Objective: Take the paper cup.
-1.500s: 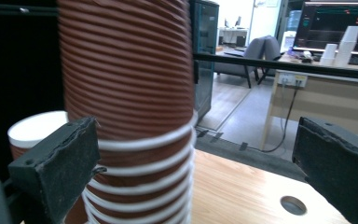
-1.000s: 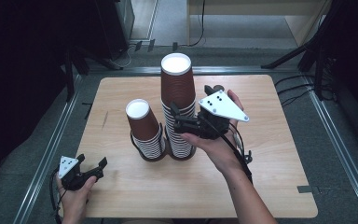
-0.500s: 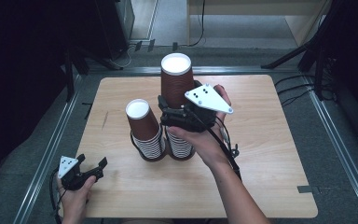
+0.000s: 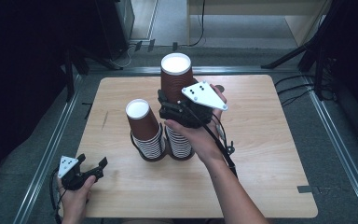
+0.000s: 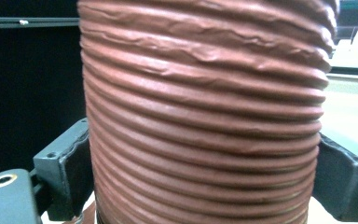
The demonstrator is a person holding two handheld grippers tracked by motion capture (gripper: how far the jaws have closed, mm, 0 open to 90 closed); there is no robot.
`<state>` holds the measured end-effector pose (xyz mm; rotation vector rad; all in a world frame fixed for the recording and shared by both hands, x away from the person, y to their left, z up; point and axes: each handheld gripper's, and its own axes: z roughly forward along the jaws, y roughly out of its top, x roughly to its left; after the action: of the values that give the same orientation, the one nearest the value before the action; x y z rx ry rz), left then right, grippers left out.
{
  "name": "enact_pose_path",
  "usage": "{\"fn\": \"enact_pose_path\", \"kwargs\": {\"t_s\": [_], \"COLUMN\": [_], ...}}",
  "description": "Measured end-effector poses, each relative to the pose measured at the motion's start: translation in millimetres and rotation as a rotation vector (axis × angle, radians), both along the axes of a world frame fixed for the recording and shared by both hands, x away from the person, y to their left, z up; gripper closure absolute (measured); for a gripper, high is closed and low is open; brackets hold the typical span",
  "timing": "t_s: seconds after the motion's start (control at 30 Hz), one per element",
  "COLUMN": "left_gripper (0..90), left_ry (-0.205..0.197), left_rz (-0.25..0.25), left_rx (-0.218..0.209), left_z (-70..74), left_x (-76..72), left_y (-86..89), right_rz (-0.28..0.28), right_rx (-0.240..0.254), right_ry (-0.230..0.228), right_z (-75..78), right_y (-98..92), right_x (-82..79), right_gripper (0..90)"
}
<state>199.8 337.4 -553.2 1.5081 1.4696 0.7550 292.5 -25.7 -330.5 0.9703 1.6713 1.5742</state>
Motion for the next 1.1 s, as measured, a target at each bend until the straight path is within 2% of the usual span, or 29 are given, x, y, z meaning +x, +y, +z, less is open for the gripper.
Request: {"fn": "enact_pose_path", "kwargs": {"t_s": [0.27, 0.37, 0.5, 1.1], "left_gripper": [6.9, 6.9, 6.9, 6.9], "left_ry": [-0.004, -0.003, -0.003, -0.003], "left_rz": [-0.002, -0.002, -0.002, 0.0], "left_rx": [-0.002, -0.001, 0.0, -0.008], "left_z": [0.1, 0.0, 0.0, -0.2], "left_x": [-0.3, -0.2, -0.2, 0.4], "left_y": [0.1, 0.0, -0.1, 0.2], "right_rz": [0.0, 0.0, -0.002, -0.005], "right_rx": [0.014, 0.035, 0.028, 0.059], "right_ry": [-0.003, -0.013, -0.021, -0.064], "right_z": [2.4, 8.3, 14.2, 38.6], "right_y": [-0.2, -0.7, 0.9, 3.4], "right_x": [-0.1, -0.6, -0.2, -0.3], "right_gripper": [10.1, 10.9, 11.0, 11.4]}}
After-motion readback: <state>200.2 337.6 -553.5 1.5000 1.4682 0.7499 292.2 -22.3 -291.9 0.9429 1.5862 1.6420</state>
